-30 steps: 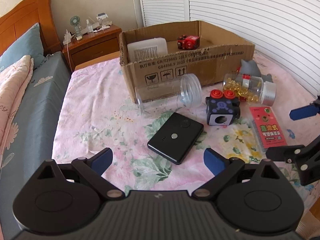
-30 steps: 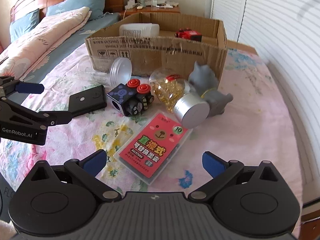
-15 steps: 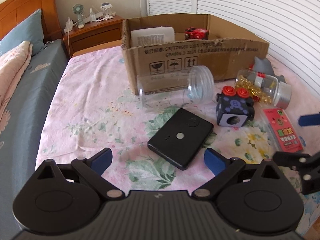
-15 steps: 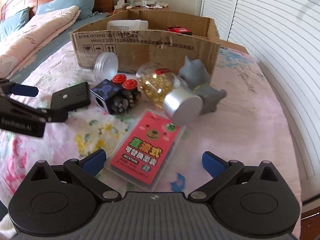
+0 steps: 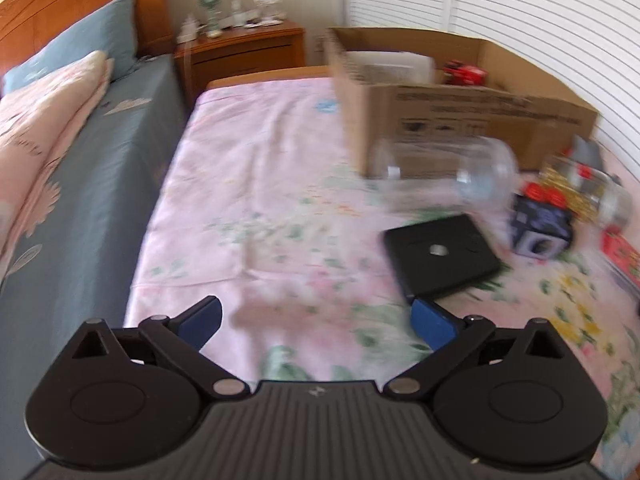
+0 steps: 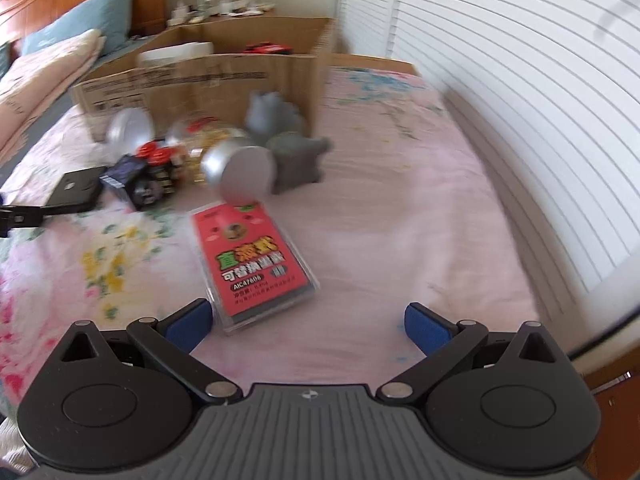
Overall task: Organize rigid objects
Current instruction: 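Lower left tool onto the black power bank while right tool approaches the red card pack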
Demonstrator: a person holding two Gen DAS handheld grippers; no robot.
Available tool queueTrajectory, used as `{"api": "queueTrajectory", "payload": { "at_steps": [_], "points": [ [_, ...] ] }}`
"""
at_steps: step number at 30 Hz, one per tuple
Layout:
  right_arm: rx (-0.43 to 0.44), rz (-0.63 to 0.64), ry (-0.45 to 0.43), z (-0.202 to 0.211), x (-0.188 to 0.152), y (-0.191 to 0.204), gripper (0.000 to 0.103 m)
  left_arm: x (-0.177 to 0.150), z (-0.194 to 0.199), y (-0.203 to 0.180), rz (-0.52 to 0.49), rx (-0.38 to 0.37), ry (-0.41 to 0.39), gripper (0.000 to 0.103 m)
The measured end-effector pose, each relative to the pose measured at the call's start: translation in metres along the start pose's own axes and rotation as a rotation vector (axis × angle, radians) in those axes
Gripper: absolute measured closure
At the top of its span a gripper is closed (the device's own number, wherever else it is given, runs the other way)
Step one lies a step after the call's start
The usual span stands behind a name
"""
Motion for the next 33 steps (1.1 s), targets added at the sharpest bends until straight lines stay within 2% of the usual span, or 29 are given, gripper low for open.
{"api": "queueTrajectory", "payload": {
  "at_steps": [2, 4, 9, 12, 18, 23, 27, 28, 30, 32, 33],
  "points": [
    [-0.05, -0.021, -0.002, 0.0, 0.0, -0.01, 0.0, 0.002, -0.001, 0.005, 0.009, 0.035, 0.001, 0.002],
    [-0.068, -0.037, -0.005, 0.0, 0.0, -0.015, 0.0, 0.003, 0.0, 0.004, 0.006, 0.036, 0.005, 0.003],
    [-0.057, -0.02, -0.02, 0.0, -0.001, -0.014, 0.0, 0.012, 0.01, -0.025, -0.008, -0.091, -0.034, 0.002],
    [-0.052, -0.023, -0.024, -0.001, -0.002, -0.014, 0.0, 0.014, 0.004, -0.045, -0.018, -0.123, -0.029, 0.002],
    [-0.017, 0.005, -0.035, 0.004, -0.004, -0.01, 0.0, 0.015, -0.02, -0.064, -0.016, -0.125, -0.007, 0.002],
    [0.0, 0.05, -0.058, 0.002, -0.001, -0.006, 0.0, 0.018, -0.024, -0.064, -0.006, -0.095, -0.02, 0.002],
    [-0.062, -0.018, -0.054, -0.003, 0.002, -0.023, 0.0, 0.017, -0.024, -0.06, -0.009, -0.084, -0.027, 0.003],
    [-0.072, -0.023, -0.051, -0.004, 0.003, -0.024, 0.0, 0.017, -0.024, -0.06, -0.008, -0.089, -0.027, 0.004],
    [-0.066, -0.019, -0.037, -0.002, 0.003, -0.02, 0.0, 0.019, -0.022, -0.062, -0.006, -0.112, -0.037, 0.017],
    [-0.002, -0.011, -0.034, 0.0, 0.003, -0.01, 0.0, 0.02, -0.02, -0.065, -0.02, -0.127, -0.048, 0.027],
    [0.05, -0.015, -0.027, 0.001, 0.003, -0.002, 0.0, 0.021, -0.02, -0.067, -0.026, -0.133, -0.053, 0.029]
  ]
}}
Point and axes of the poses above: each gripper's, at about its wrist camera, not at the fingertips, and z roughly against the way its jaws point, y to its left, x to its top, the point moved 6 cm from there along -z, roughly the way its jaws point, and after that the axes turned 13 degrees about -y, right-handed, at the moved point
